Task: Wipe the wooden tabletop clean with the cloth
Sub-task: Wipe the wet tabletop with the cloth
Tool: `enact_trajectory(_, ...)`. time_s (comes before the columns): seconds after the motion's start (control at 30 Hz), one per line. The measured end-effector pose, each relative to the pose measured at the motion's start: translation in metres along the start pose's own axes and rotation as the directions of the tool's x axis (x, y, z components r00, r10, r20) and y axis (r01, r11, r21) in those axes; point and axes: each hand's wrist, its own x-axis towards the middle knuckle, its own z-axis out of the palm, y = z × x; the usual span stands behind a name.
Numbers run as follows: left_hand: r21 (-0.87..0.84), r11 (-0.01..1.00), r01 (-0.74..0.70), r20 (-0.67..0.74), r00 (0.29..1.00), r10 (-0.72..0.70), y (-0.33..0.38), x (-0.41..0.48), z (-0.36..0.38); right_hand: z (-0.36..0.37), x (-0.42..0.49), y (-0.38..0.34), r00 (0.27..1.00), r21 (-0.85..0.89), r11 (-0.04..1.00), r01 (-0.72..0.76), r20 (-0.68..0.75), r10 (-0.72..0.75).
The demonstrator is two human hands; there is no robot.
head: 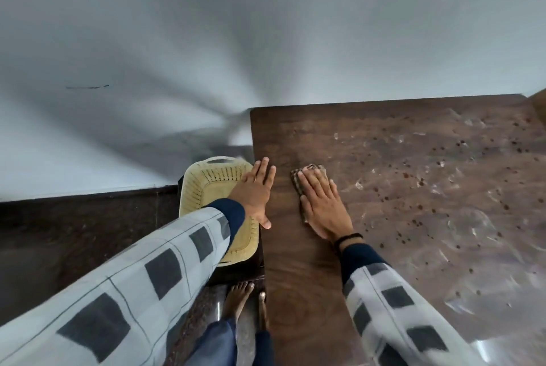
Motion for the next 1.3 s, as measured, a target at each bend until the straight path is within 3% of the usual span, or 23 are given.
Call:
enact_trajectory(0.2,-0.028,1.0,0.008,-0.053,0.999,-0.01,-0.002,0.001,0.001,0.009,-0.013,0.021,0.965,-0.075,0.962,0.261,0.014,-0.261)
enact_trajectory(0.4,-0.024,0.999,0.025,-0.097,0.995,-0.027,0.001,-0.003,-0.003,-0.012,0.035,0.019,0.995,-0.008,0.995,0.096,0.004,-0.096)
enact_trajectory(0.53,-0.014,0.999,0.035,-0.095,0.995,-0.036,0.003,-0.006,-0.006,0.002,-0.005,0.025,0.958,-0.052,0.957,0.284,0.064,-0.281)
enact_trajectory(0.6,-0.009,0.999,0.037,-0.086,0.996,-0.038,0.002,-0.007,-0.007,-0.005,0.018,0.037,0.94,-0.095,0.937,0.336,0.091,-0.328)
enact_trajectory(0.8,0.052,0.996,0.07,-0.09,0.994,-0.065,0.01,-0.008,-0.011,-0.025,0.079,0.016,0.993,0.041,0.993,0.107,0.045,-0.109)
enact_trajectory(0.93,0.055,0.996,0.073,-0.107,0.992,-0.066,0.009,-0.008,-0.009,-0.01,0.041,0.02,0.973,-0.021,0.974,0.227,0.043,-0.226)
enact_trajectory(1.03,0.06,0.996,0.059,-0.097,0.994,-0.053,0.006,-0.006,-0.011,-0.021,0.075,0.035,0.941,-0.076,0.939,0.334,0.078,-0.329)
enact_trajectory(1.1,0.064,0.996,0.062,-0.102,0.993,-0.056,0.007,-0.007,-0.011,-0.036,0.111,0.034,0.949,-0.083,0.947,0.309,0.085,-0.302)
enact_trajectory(1.2,0.077,0.994,0.072,-0.11,0.992,-0.064,0.01,-0.008,-0.01,-0.042,0.133,0.019,0.993,0.03,0.993,0.115,0.015,-0.115)
enact_trajectory(1.3,0.086,0.994,0.07,-0.1,0.993,-0.061,0.01,-0.006,-0.011,-0.027,0.103,0.014,0.976,0.013,0.977,0.214,0.031,-0.215)
